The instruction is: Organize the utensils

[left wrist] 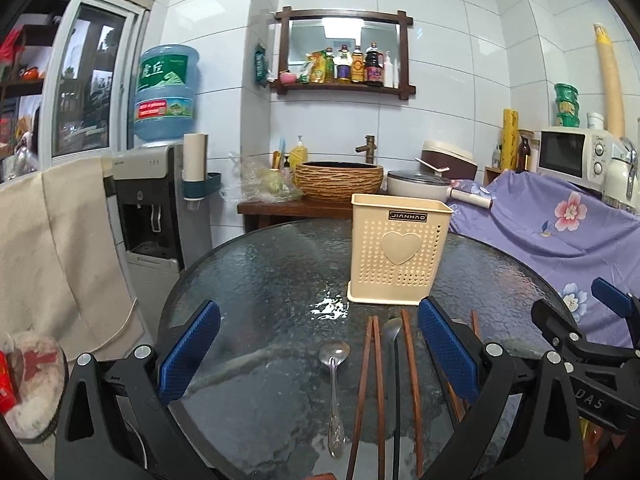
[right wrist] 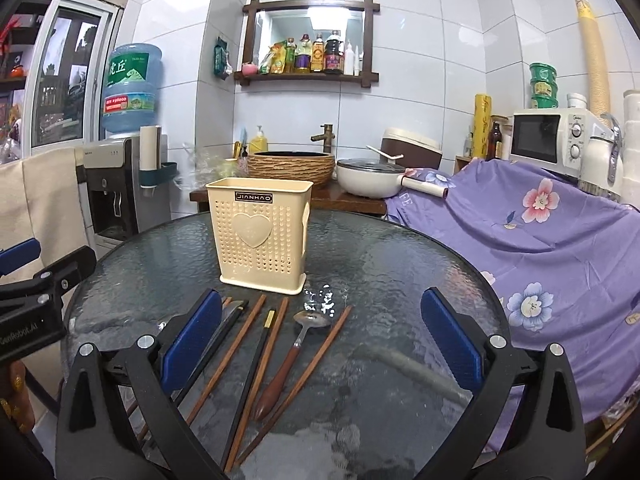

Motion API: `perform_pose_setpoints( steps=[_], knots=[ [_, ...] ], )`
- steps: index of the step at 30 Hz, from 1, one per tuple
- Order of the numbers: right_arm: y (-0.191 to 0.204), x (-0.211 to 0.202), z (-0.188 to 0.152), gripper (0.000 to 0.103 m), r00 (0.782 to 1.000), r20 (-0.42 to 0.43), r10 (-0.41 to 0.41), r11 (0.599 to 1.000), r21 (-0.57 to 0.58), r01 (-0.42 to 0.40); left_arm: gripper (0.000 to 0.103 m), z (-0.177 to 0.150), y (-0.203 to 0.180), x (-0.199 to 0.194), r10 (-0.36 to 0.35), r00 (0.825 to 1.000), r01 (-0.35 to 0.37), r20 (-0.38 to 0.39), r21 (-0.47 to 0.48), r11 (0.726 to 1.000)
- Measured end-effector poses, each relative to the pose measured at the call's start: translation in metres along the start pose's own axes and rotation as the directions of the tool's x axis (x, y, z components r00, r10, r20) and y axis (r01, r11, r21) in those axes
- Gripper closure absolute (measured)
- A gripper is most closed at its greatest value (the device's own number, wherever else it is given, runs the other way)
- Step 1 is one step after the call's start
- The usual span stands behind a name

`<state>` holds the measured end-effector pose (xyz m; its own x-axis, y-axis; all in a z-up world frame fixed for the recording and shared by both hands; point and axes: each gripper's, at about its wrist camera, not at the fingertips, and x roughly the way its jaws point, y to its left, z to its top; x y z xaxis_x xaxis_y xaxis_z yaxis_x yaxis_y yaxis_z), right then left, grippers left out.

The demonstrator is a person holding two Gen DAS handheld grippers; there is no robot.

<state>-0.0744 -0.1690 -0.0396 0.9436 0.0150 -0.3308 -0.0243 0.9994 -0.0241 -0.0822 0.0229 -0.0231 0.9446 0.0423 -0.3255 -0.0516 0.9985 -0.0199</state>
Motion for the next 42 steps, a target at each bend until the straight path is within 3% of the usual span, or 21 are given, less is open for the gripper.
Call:
perform_pose_setpoints(
  steps=[17, 42],
  knots=[
    [-0.004, -0.043, -0.007, 0.005, 0.998, 0.039, 0.043, 0.999, 0.024, -0.044, 0.006, -0.025, -0.001, -0.029, -0.02, 1.0, 0.02, 0.008, -0.01, 1.0],
    [-0.001, -0.047, -0.006, 0.005, 0.999, 0.04, 0.03, 0.999, 0.019, -0.031, 0.009, -0.024, -0.004, -0.047, 0.009, 0.996, -0.01, 0.083, 0.018, 1.0]
  ],
)
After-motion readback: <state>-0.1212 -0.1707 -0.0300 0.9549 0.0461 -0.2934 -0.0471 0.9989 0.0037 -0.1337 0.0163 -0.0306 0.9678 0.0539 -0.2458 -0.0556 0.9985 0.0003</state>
